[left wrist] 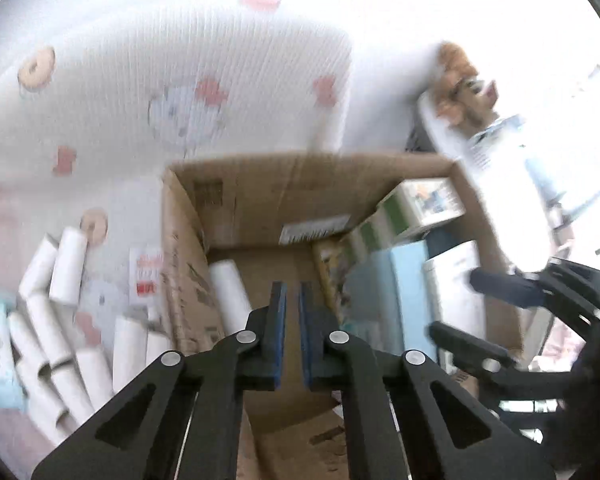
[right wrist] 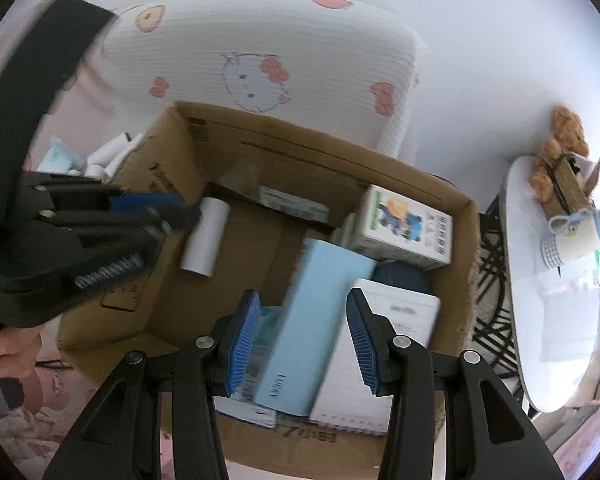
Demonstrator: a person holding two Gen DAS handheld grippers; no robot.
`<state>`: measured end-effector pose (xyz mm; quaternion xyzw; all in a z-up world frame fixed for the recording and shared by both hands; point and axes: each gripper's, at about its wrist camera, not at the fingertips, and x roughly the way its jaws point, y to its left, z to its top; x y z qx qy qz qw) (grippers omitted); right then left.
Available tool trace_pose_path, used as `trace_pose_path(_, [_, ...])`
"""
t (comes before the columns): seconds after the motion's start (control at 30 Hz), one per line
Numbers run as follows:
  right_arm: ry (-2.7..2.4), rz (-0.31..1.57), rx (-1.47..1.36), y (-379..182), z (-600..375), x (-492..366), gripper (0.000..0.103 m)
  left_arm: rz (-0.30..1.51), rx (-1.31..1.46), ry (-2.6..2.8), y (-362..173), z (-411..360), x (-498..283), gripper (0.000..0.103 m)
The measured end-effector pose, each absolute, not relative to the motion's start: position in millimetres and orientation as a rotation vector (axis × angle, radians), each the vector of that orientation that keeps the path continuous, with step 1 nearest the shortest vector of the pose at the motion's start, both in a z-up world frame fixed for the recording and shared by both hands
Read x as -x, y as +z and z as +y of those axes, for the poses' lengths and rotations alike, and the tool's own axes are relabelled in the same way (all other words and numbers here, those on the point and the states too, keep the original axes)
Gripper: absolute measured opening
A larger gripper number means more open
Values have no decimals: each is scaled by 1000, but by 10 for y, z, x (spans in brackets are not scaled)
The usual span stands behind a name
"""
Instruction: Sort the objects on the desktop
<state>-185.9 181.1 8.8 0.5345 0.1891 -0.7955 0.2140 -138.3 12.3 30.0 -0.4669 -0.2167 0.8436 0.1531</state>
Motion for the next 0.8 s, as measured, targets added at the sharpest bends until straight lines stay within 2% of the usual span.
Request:
trace_pose_path(0.2, [-2161,522,-1452,117,1507,1774,42,-771,1170,2495,115,-237,1091,4])
trace_pose_path(0.37, [-2113,524,-1421,147,1194,1675,42,-822,1122,2620,-103,-576,818,4])
trace_pose_path(0.63, [-2032,564,-1352,205,610,1493,42,-1195,1024,2651,-504,-1418,417,4])
trace_pose_path(0.8, [-1996,571,-1277,304,204,1373,42,-1276,998,2691,-650,-1736,256,4])
